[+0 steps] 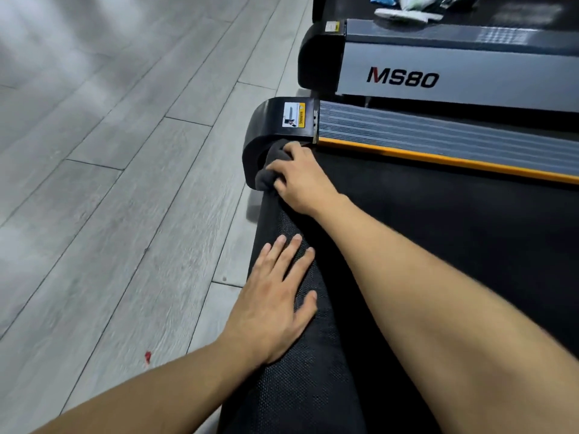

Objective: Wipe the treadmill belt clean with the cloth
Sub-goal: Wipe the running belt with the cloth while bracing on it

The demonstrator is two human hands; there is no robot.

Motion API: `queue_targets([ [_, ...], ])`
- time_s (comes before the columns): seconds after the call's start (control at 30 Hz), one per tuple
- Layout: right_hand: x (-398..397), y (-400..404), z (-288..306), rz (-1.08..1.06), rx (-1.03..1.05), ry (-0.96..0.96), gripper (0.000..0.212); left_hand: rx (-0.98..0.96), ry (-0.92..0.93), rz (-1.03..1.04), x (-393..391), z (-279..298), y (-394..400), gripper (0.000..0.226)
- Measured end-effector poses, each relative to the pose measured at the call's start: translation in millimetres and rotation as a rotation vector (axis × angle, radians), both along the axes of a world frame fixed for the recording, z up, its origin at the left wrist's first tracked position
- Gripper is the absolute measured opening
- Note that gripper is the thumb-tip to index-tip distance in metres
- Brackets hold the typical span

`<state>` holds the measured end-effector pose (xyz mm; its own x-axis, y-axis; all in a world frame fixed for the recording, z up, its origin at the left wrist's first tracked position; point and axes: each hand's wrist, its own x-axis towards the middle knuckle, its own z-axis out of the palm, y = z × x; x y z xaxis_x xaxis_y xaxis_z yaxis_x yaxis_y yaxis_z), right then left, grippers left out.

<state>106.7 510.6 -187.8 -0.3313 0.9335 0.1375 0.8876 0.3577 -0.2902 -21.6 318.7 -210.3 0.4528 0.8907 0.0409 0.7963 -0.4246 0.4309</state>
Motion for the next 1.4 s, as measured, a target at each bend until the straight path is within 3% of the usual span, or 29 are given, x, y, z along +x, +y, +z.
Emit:
queue_targets([
  [0.2, 18.7, 8.7, 1.8, -0.105, -0.028, 0.149, 0.040, -0.006, -0.026, -0.005, -1.0, 0.3, 1.2, 0.065],
  [0.4, 13.7, -54.8, 3.8, 0.205, -0.071, 0.151, 0.040, 0.006, 0.009, 0.008, -1.3, 0.3, 1.2, 0.065],
  [0.47, 39.9, -49.5, 5.4, 0.063, -0.055, 0.174, 0.046, 0.020, 0.019, 0.003, -1.1, 0.7, 0.3, 0.067],
  [0.57, 83.9, -34.7, 0.4, -0.367, -0.006, 0.197, 0.044, 0.015, 0.003, 0.002, -0.6, 1.4, -0.2, 0.066],
  [0.63, 86.0, -35.8, -1.7, -0.440, 0.007, 0.207, 0.041, 0.012, -0.003, 0.000, -0.1, 1.2, 0.2, 0.065],
  [0.83, 52.5, -81.0, -2.6, 0.214, -0.035, 0.186, 0.048, 0.018, -0.011, 0.012, -1.2, -0.8, 0.6, 0.065],
  [0.9, 62.2, -60.2, -2.2, 0.156, -0.012, 0.172, 0.049, 0.023, -0.015, 0.011, -1.6, -2.3, 0.9, 0.064],
  [1.03, 60.7, -26.1, -2.9, -0.187, 0.030, 0.213, 0.046, 0.018, -0.002, 0.006, -1.0, -1.6, 1.1, 0.064],
  [1.1, 51.2, -34.3, 0.3, -0.148, 0.019, 0.222, 0.045, 0.013, -0.001, -0.003, -1.8, -1.1, 1.8, 0.064],
  [1.27, 44.1, -99.8, 1.2, 0.214, -0.055, 0.195, 0.047, 0.010, -0.004, -0.012, -1.4, 0.5, 3.1, 0.064],
  [1.33, 53.4, -91.0, -0.2, 0.184, -0.046, 0.181, 0.049, 0.014, -0.009, -0.015, -1.2, 1.7, 1.6, 0.063],
  [1.4, 59.9, -68.4, -3.6, -0.012, 0.016, 0.195, 0.049, 0.022, 0.008, -0.004, -0.1, 5.1, -0.3, 0.062],
])
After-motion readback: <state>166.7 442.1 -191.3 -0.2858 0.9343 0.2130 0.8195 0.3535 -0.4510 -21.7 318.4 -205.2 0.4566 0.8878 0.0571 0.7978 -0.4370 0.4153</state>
